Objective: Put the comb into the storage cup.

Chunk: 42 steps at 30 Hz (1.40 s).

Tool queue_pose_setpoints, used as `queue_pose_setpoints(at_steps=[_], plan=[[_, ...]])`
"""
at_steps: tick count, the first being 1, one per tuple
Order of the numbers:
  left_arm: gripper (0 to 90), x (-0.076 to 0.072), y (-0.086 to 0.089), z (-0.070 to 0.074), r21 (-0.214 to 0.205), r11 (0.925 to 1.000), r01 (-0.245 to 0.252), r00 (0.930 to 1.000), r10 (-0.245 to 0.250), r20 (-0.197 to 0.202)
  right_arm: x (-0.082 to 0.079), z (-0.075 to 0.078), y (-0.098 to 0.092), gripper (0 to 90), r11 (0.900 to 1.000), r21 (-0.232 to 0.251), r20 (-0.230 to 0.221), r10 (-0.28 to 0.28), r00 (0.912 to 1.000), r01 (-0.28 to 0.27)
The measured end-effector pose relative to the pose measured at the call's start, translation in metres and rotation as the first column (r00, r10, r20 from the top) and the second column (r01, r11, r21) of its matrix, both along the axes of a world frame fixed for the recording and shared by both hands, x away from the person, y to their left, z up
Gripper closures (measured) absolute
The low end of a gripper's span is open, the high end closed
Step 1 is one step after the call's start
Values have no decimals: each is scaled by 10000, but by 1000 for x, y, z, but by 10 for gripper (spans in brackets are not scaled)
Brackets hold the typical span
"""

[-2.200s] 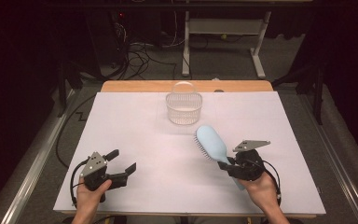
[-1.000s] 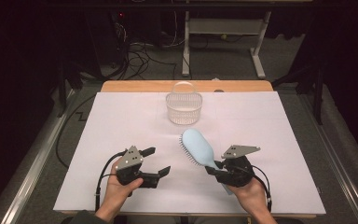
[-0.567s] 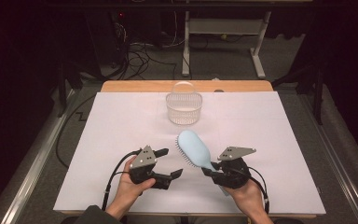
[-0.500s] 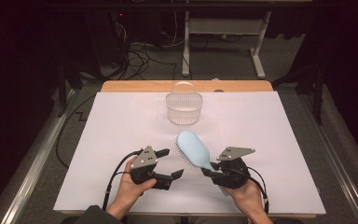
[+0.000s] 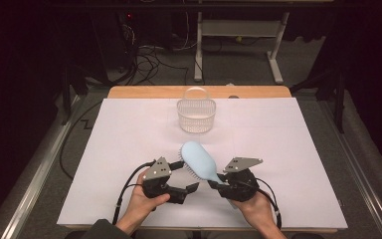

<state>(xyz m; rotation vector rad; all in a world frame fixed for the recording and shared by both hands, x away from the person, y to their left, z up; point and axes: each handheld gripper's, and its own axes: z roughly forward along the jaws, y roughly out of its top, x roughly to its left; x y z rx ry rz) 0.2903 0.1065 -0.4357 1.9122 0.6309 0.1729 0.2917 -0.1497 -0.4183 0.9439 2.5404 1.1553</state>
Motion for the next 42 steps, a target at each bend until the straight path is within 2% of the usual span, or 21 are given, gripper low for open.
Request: queue_pose_setpoints(at_steps=[6,9,14,19,25,29,32,39,42], plan=[[156,0,1,3,-230,9995,-216,9996,212,-177,-2,3,9,700,9997,2,244,230,9994,-230],[155,0,1,3,-219,9991,-358,9992,354,-204,-2,3,13,700,9996,63,315,267,9991,-269],[154,1,2,4,-291,9981,-547,9980,537,-323,-4,4,26,700,9990,-46,680,456,9966,-454],[154,0,3,5,-597,9961,-653,9977,640,-233,-6,5,31,701,9985,-224,873,524,9948,-506],[163,-1,4,7,-716,9944,-774,9967,753,-307,-8,5,37,702,9977,-384,997,595,9932,-559],[266,-3,5,8,-805,9931,-849,9964,851,-10,-7,6,39,703,9973,-455,1075,616,9923,-570],[288,-4,5,9,-875,9929,-801,9967,810,67,-7,8,39,703,9970,-536,1176,616,9912,-556],[356,-3,8,12,-992,9936,-546,9983,521,-277,-7,8,40,703,9954,-808,1358,628,9887,-521],[400,-2,11,15,-1225,9914,-459,9979,399,-511,-8,7,42,702,9941,-951,1428,653,9876,-520]])
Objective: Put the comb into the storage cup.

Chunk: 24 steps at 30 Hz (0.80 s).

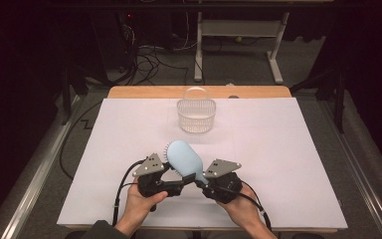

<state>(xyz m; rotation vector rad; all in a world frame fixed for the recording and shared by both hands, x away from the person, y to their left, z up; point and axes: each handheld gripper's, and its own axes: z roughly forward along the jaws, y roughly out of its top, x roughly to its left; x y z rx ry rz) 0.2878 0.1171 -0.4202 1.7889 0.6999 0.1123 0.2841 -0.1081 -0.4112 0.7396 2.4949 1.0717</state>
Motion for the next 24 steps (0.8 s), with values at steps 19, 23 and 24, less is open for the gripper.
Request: queue_pose_setpoints(at_steps=[19,23,24], plan=[[540,-3,9,15,-358,9985,410,9984,-423,-367,-2,0,11,701,9990,-318,259,333,9991,-325],[545,-3,10,16,-352,9983,466,9977,-483,-468,-2,0,11,701,9989,-263,214,405,9990,-399],[547,-3,11,16,-360,9982,482,9976,-499,-479,-2,0,11,700,9989,-227,213,416,9989,-412]])
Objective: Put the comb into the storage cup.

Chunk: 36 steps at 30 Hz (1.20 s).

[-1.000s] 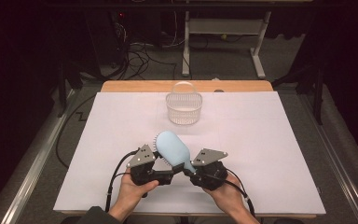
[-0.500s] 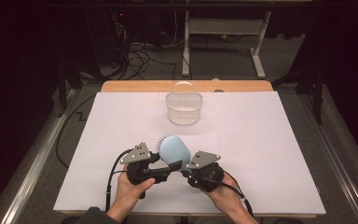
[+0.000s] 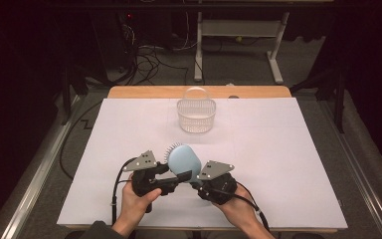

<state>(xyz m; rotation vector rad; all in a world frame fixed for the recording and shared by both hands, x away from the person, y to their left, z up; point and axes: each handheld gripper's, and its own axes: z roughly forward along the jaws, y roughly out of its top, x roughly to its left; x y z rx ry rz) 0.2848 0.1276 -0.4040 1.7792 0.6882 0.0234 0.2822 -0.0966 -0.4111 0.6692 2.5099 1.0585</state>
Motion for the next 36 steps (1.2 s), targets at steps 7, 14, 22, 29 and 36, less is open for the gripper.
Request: queue_pose_setpoints(at_steps=[7,14,22,29,36], plan=[[549,1,2,1,-88,9999,55,9999,-56,-145,1,0,0,694,9998,188,-146,83,9999,-80],[550,1,4,2,-304,9995,33,10000,-36,-80,2,0,-1,665,9997,212,-204,83,9998,-79],[550,2,11,6,-390,9987,-326,9995,327,15,3,0,-3,543,9993,382,-332,64,9994,-51],[550,3,18,7,-539,9971,-539,9985,545,102,6,2,-13,467,9963,857,-585,125,9982,-74],[550,4,23,10,-734,9956,-583,9981,597,179,5,4,-20,428,9915,1300,-463,173,9988,-112]])
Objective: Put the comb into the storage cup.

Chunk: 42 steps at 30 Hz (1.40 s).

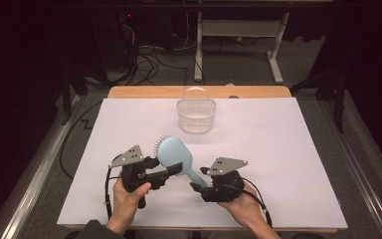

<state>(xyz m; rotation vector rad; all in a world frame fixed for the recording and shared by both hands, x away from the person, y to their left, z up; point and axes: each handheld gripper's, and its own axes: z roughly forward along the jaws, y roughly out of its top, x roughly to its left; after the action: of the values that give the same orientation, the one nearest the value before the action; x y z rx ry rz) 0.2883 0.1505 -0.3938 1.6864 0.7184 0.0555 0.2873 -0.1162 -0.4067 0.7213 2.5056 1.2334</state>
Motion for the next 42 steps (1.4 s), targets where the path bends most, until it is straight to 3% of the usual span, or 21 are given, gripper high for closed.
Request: queue_pose_setpoints(at_steps=[16,24,32,42], plan=[[550,0,8,3,-29,9994,-344,9993,345,112,3,5,-23,370,9956,837,118,-441,9990,430],[550,0,12,5,-28,9989,-460,9987,461,196,5,6,-39,346,9922,991,154,-775,9969,756],[550,0,14,6,-63,9983,-575,9981,576,218,7,3,-61,322,9851,1226,94,-1230,9924,1210],[550,0,18,7,-51,9972,-742,9969,743,275,7,0,-92,300,9665,1619,207,-2053,9785,1994]])
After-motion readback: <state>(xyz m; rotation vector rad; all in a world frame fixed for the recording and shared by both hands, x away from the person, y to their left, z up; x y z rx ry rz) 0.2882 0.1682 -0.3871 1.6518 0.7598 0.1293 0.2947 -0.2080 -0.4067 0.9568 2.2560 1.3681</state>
